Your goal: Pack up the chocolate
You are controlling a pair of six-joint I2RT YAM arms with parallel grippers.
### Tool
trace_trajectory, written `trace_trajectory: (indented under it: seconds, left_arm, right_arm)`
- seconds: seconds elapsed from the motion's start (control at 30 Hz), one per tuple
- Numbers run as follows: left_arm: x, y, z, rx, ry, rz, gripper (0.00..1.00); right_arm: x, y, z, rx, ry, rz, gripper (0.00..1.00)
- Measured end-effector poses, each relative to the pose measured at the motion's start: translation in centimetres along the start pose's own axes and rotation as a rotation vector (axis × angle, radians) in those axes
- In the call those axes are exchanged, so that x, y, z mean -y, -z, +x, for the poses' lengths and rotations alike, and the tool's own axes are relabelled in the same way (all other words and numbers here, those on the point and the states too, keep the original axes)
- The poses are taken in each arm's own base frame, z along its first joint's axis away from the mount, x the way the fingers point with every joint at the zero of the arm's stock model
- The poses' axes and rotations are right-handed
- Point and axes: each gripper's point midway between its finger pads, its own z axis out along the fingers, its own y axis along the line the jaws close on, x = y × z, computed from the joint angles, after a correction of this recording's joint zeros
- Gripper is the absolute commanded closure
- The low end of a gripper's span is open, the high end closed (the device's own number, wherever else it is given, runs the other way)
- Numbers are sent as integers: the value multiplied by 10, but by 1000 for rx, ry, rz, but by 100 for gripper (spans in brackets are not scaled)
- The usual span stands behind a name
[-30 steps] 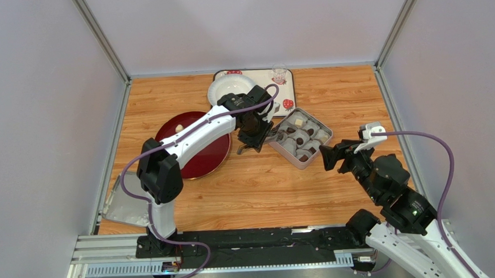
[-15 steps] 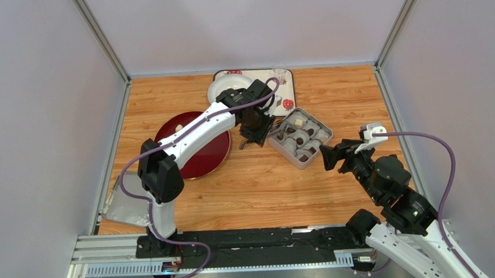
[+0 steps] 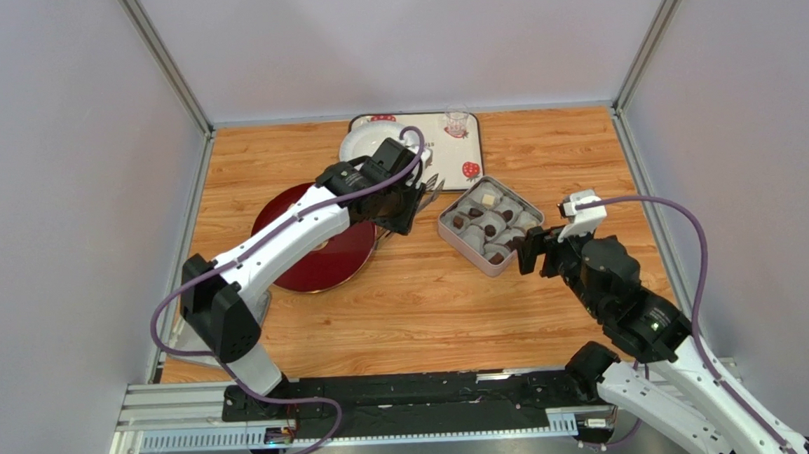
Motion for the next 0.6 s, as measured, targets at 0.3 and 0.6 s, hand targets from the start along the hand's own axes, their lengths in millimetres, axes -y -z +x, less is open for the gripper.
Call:
trace_trajectory:
  seconds: [0.3, 0.6]
  left_arm:
    - [-71, 1, 36, 13, 186, -166, 60]
    - [-105, 18, 67, 17, 356, -278, 60]
  right_arm:
    - [-1, -24, 27, -134, 46, 32, 23]
    - [-8, -26, 27, -124, 37, -3, 23]
